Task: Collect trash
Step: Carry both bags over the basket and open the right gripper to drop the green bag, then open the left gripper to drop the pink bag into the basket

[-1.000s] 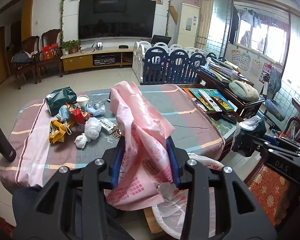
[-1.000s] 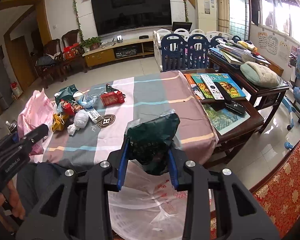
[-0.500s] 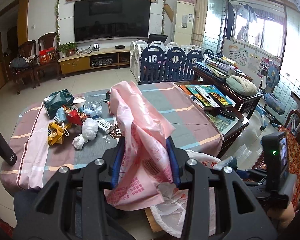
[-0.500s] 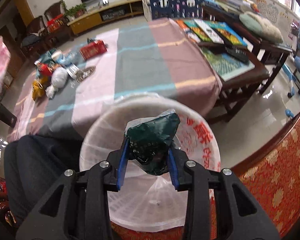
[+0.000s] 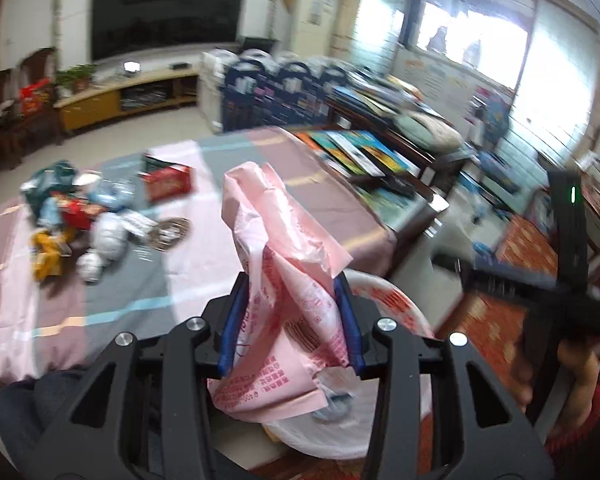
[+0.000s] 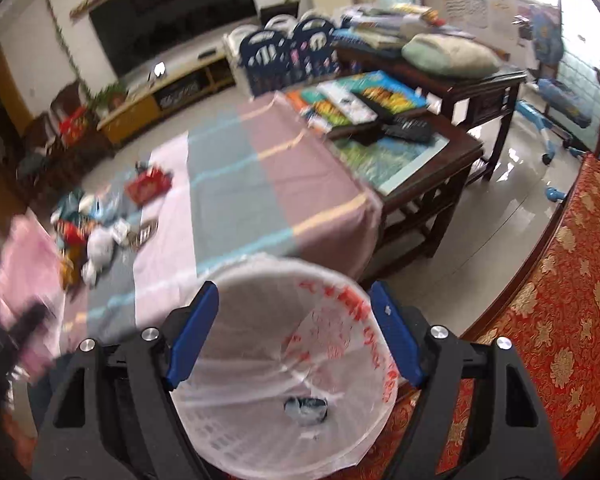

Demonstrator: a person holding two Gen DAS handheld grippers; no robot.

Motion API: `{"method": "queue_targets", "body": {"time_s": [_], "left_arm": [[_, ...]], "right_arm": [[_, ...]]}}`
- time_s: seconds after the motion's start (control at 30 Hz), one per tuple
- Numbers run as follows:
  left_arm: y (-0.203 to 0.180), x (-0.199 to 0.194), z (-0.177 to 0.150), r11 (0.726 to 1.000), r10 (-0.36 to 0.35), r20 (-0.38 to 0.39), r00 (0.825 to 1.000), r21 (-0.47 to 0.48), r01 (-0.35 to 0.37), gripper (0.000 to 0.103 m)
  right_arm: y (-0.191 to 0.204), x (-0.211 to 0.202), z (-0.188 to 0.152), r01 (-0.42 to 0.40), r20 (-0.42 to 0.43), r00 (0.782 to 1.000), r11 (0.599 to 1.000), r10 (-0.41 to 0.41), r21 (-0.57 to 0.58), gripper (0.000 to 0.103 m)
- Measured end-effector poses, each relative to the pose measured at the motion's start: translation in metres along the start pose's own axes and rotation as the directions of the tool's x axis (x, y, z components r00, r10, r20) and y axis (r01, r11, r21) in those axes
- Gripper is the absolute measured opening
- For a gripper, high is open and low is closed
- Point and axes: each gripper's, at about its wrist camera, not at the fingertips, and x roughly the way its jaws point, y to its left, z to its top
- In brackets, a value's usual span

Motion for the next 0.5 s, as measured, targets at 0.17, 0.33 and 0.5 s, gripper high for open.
{"method": "queue_targets", "body": {"time_s": [0.17, 0.33, 0.5], "left_arm": [[-0.043, 0.036, -0.017, 0.975, -0.119, -0.127, 0.985, 0.172, 0.14, 0.085], [-0.038, 0.046, -0.021, 0.981, -0.089, -0.149, 0.985, 0.158, 0.112, 0.095], [0.03, 0.043, -0.01, 0.999, 0.053, -0.084, 0.995, 0.01, -0.053, 0.096]], "right_arm": [[-0.014, -0.025, 0.016, 0.017, 0.111, 0.994, 0.999, -0.022, 0.049, 0.084], [-0.012, -0.02, 0.015, 0.024, 0.101, 0.994, 0.999, -0.029, 0.042, 0.084], [0.0, -0.004, 0.008, 0.009, 0.051, 0.999, 1.0, -0.01, 0.024, 0.084]]}}
